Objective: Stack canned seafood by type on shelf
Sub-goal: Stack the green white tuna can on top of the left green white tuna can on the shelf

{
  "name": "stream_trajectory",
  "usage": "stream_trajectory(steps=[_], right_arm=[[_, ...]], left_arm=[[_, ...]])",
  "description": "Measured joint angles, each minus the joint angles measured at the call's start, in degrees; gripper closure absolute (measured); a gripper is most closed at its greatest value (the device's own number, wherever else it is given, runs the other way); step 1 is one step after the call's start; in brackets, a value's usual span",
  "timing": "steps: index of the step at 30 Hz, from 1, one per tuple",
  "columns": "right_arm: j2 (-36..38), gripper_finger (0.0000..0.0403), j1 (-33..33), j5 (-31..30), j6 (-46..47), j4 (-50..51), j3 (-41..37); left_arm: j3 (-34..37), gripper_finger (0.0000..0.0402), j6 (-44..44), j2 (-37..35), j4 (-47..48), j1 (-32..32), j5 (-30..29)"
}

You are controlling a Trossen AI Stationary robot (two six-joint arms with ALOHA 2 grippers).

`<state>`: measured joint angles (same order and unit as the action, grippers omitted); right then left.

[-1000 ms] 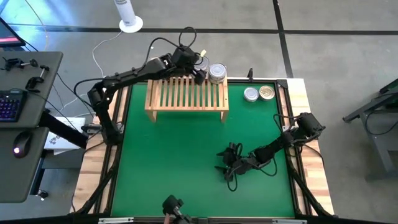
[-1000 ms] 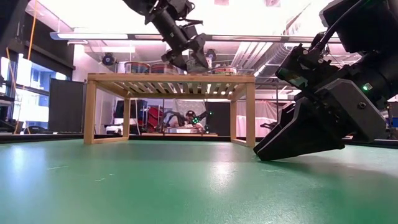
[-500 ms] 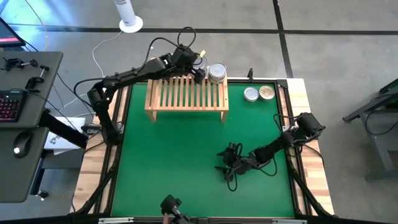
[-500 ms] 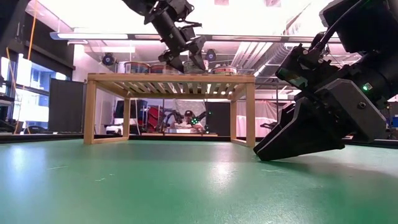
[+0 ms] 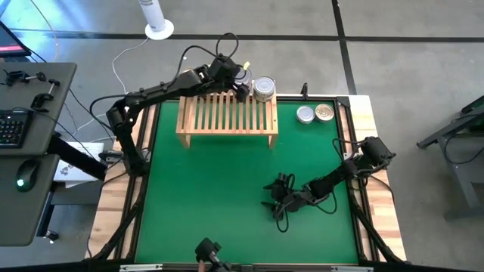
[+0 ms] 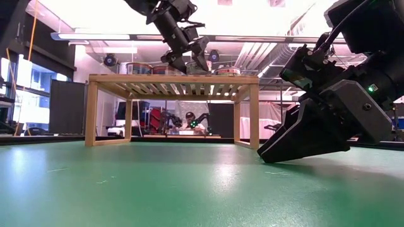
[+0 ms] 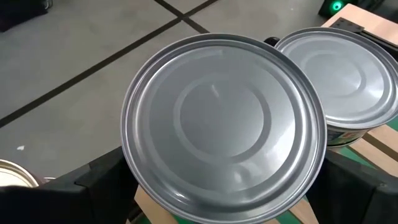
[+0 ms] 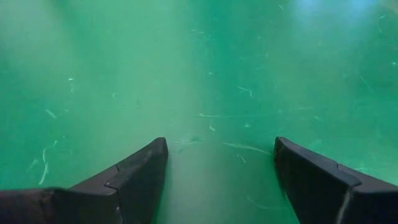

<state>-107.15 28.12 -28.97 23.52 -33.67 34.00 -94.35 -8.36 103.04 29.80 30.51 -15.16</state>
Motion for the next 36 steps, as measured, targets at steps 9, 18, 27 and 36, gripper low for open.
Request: stream_trajectory(steps=[9, 18, 27, 36], right_arm=[[0.0, 0.0112, 0.0, 0.0, 0.0, 0.0, 0.0], [0.0, 0.0112, 0.0, 0.0, -0.1, 0.0, 0.0], [0.0, 0.0112, 0.0, 0.0, 0.0, 0.0, 0.0], [0.0, 0.0112, 0.0, 0.0, -0.2, 0.0, 0.0]], left_arm=[[0.0, 0.0041, 0.5, 0.0, -0.1, -0.9, 0.0], [-2.0, 0.0041, 0.6, -0.2, 2.0, -1.8, -0.4], [-5.5, 0.0041, -0.3, -0.3, 5.7, -2.2, -0.4], [-5.5, 0.0041, -2.5, -0.3, 10.6, -2.4, -0.5]])
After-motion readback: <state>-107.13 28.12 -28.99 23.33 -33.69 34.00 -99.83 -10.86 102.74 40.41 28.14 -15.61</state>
